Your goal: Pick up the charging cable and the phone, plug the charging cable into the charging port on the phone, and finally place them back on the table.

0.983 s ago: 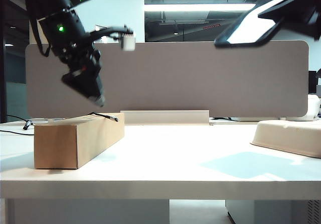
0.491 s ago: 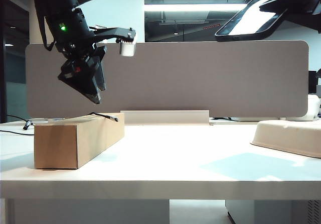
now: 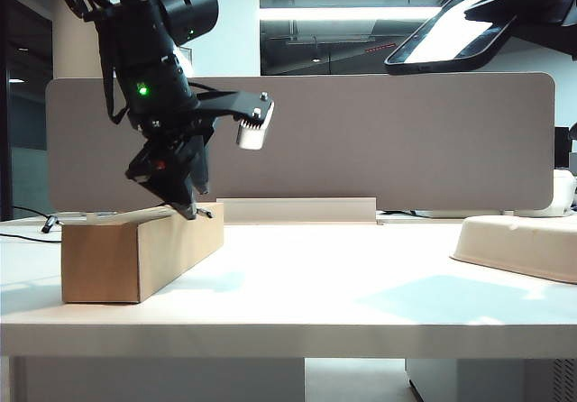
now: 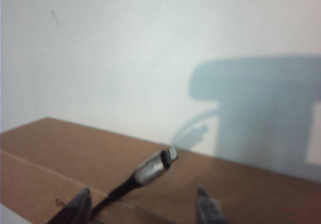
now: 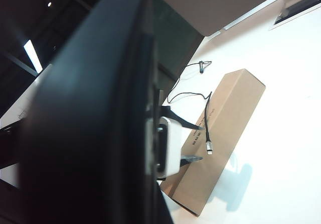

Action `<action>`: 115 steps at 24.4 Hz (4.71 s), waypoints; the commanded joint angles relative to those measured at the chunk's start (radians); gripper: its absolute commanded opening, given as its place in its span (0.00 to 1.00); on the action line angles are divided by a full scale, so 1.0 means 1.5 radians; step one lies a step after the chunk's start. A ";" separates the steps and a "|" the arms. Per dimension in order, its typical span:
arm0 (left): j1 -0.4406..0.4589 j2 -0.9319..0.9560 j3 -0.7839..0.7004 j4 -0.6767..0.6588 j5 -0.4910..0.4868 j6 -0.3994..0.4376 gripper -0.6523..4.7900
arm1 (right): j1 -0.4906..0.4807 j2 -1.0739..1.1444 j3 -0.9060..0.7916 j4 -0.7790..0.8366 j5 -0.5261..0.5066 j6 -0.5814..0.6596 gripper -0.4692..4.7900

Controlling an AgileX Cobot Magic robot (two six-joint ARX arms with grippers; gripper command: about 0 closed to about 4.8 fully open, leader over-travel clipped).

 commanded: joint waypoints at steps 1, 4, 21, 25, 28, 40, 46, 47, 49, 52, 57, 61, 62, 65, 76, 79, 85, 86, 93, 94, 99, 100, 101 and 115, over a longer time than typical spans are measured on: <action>-0.001 0.011 0.004 0.006 -0.026 0.004 0.60 | 0.001 -0.003 0.004 0.026 -0.002 -0.001 0.08; -0.001 0.017 0.004 0.023 -0.026 0.005 0.55 | 0.001 -0.003 0.004 0.026 -0.002 -0.001 0.08; -0.001 0.046 0.004 0.038 -0.026 0.006 0.32 | 0.001 -0.003 0.004 0.026 0.003 -0.003 0.08; -0.001 0.046 0.004 0.038 -0.026 0.005 0.21 | 0.001 -0.003 0.004 0.026 0.007 -0.003 0.08; -0.001 0.046 0.004 0.038 -0.026 0.005 0.21 | 0.001 -0.003 0.004 0.026 0.013 -0.003 0.08; -0.001 0.045 0.004 0.038 -0.005 0.002 0.22 | 0.001 -0.002 0.004 0.026 0.016 -0.006 0.08; -0.002 0.045 0.005 0.039 0.007 0.002 0.22 | 0.001 -0.002 0.004 0.025 0.016 -0.011 0.08; -0.003 0.045 0.004 0.039 0.007 0.002 0.22 | 0.001 -0.002 0.004 0.025 0.016 -0.014 0.08; -0.006 0.045 0.004 0.039 0.010 0.002 0.22 | 0.001 -0.002 0.004 0.010 0.016 -0.017 0.08; -0.006 0.045 0.004 0.039 0.012 0.002 0.21 | 0.001 -0.002 0.004 -0.006 0.015 -0.018 0.08; -0.006 0.045 0.004 0.039 0.006 0.002 0.11 | 0.001 -0.002 0.004 -0.008 0.016 -0.018 0.08; -0.006 0.045 0.005 0.039 0.004 0.002 0.11 | 0.001 -0.002 0.004 -0.008 0.016 -0.018 0.08; -0.006 0.045 0.005 0.039 0.004 0.002 0.11 | 0.001 -0.002 0.004 -0.008 0.015 -0.018 0.08; -0.006 0.040 0.005 0.038 0.002 -0.024 0.11 | 0.001 -0.002 0.004 -0.008 0.016 -0.018 0.08; -0.006 -0.102 0.023 0.027 0.218 -0.356 0.11 | 0.001 -0.002 0.008 0.014 0.018 -0.018 0.08; -0.006 -0.136 0.023 0.007 0.305 -0.428 0.11 | 0.001 -0.002 0.009 0.049 0.018 -0.018 0.08; -0.006 -0.185 0.023 -0.064 0.500 -0.525 0.11 | 0.001 -0.002 0.011 0.129 0.015 0.023 0.08; -0.006 -0.188 0.023 -0.072 0.526 -0.531 0.11 | 0.002 -0.002 0.013 0.138 0.010 0.030 0.08; -0.036 -0.193 0.023 -0.110 0.756 -0.557 0.11 | 0.053 -0.003 0.064 0.209 -0.051 0.092 0.08; -0.046 -0.192 0.023 -0.110 0.762 -0.556 0.11 | 0.065 -0.003 0.073 0.211 -0.050 0.093 0.08; -0.093 -0.191 0.021 -0.087 0.793 -0.549 0.11 | 0.082 -0.003 0.091 0.211 -0.050 0.112 0.08; -0.094 -0.191 0.021 -0.078 0.799 -0.550 0.11 | 0.082 -0.003 0.091 0.212 -0.050 0.114 0.08; -0.097 -0.191 0.020 -0.071 0.802 -0.552 0.11 | 0.084 -0.003 0.091 0.211 -0.050 0.119 0.08; -0.097 -0.149 0.020 -0.025 0.830 -0.565 0.11 | 0.103 -0.003 0.091 0.212 -0.066 0.145 0.08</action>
